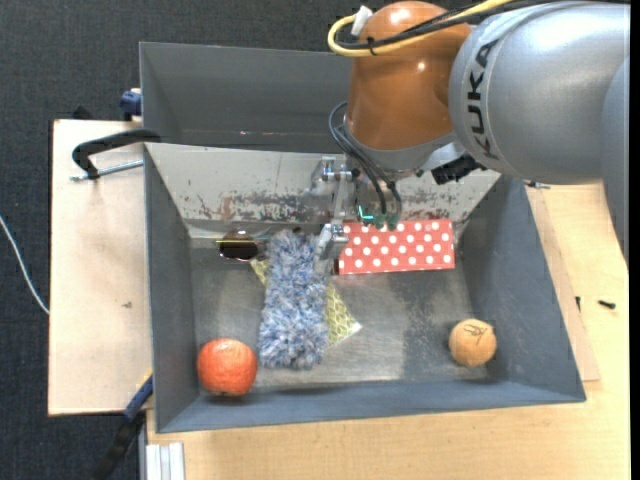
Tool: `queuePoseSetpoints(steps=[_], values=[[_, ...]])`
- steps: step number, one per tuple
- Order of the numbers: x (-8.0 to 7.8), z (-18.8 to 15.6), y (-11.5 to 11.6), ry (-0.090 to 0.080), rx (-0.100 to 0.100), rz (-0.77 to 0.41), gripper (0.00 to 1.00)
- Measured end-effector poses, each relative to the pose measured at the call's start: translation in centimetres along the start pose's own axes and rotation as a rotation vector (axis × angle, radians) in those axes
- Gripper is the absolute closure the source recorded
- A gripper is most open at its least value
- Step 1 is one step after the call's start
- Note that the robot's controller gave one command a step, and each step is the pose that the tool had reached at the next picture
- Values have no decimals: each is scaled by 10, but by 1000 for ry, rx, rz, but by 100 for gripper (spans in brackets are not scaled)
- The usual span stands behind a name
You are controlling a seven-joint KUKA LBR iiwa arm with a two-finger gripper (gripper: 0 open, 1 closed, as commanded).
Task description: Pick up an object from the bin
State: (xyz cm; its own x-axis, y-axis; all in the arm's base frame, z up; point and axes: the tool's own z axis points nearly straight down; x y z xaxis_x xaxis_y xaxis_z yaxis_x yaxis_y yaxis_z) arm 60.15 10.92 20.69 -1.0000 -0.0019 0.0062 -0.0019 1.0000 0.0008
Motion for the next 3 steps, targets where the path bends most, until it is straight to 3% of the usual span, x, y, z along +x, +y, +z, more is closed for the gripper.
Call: queuePoseSetpoints(steps=[1,2,3], values=[[-2,-5,-1,-9,-1,2,0],[2,44,-2,-15,-1,-38,0],[9,111,-17,-15,-2,-11,0]])
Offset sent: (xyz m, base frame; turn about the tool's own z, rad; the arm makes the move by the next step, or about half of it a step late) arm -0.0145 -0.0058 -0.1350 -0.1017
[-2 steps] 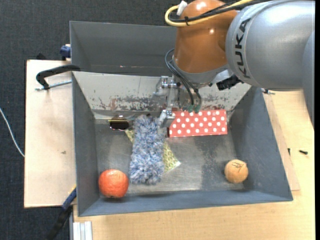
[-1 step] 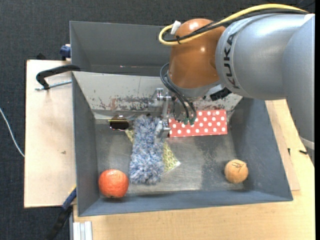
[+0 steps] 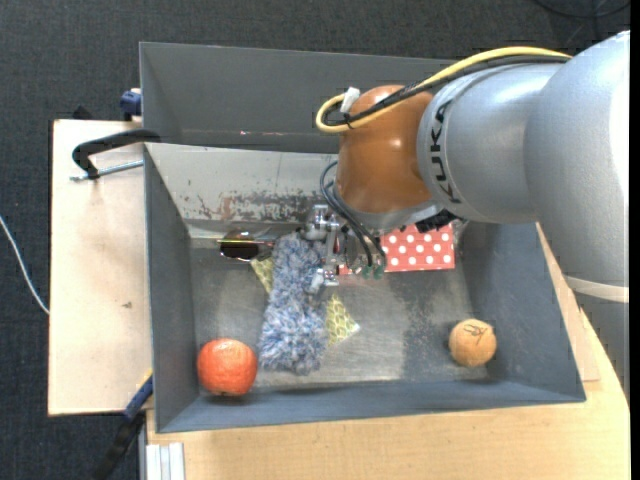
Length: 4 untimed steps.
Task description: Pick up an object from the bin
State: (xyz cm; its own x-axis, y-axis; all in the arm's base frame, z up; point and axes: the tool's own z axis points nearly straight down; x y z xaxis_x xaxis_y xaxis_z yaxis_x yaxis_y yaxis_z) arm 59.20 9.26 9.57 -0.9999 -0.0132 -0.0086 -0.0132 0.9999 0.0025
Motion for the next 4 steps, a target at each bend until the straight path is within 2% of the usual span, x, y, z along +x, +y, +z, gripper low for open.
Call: queuePoseSetpoints(steps=[1,2,3,4], values=[[-1,6,-2,-3,2,12,100],[-1,6,-2,-3,2,13,100],[4,-31,-3,11,3,9,100],[2,-71,2,0,0,-3,100]])
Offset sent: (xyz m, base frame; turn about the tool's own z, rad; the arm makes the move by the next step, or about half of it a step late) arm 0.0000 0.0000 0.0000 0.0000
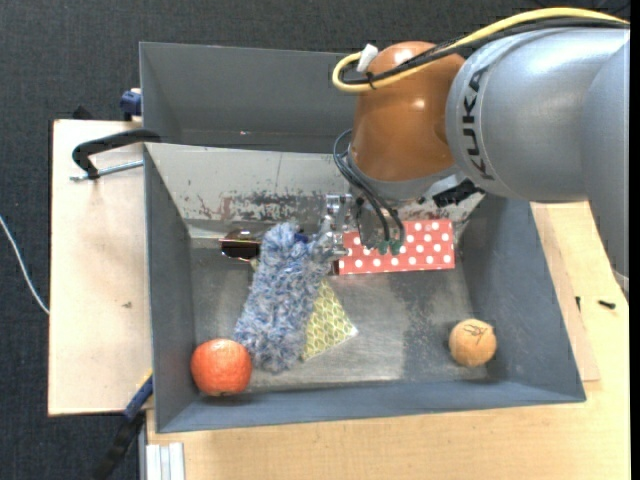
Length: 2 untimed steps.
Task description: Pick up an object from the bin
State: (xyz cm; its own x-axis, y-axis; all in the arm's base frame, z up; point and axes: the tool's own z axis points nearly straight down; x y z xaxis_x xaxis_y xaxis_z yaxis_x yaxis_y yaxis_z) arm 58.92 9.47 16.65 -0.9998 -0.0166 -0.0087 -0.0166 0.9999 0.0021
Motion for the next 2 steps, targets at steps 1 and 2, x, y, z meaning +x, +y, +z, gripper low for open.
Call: queuePoseSetpoints(steps=[1,2], values=[[0,-20,0,4,0,-3,100],[0,-80,6,7,1,-41,100]])
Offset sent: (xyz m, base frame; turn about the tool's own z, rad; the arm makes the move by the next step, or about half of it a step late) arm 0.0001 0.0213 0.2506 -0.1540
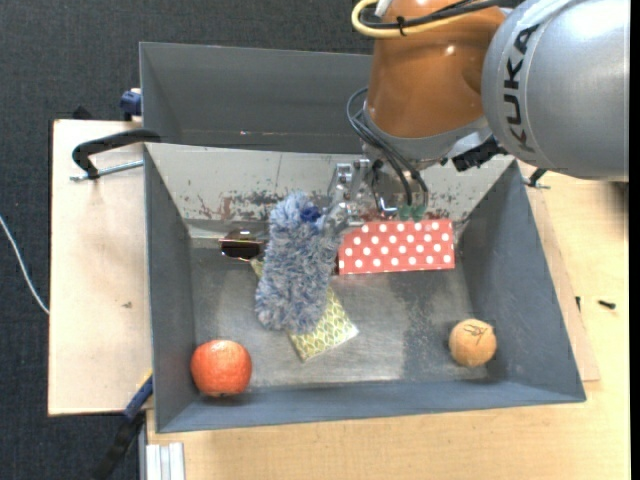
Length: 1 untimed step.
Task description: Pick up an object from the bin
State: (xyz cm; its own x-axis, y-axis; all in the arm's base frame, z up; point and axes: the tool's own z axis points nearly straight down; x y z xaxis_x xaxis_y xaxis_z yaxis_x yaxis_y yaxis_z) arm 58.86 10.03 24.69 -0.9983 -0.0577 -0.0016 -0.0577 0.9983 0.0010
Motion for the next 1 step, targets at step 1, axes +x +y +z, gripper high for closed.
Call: queuePoseSetpoints(steps=[1], values=[[1,-15,0,-2,-1,-8,100]])
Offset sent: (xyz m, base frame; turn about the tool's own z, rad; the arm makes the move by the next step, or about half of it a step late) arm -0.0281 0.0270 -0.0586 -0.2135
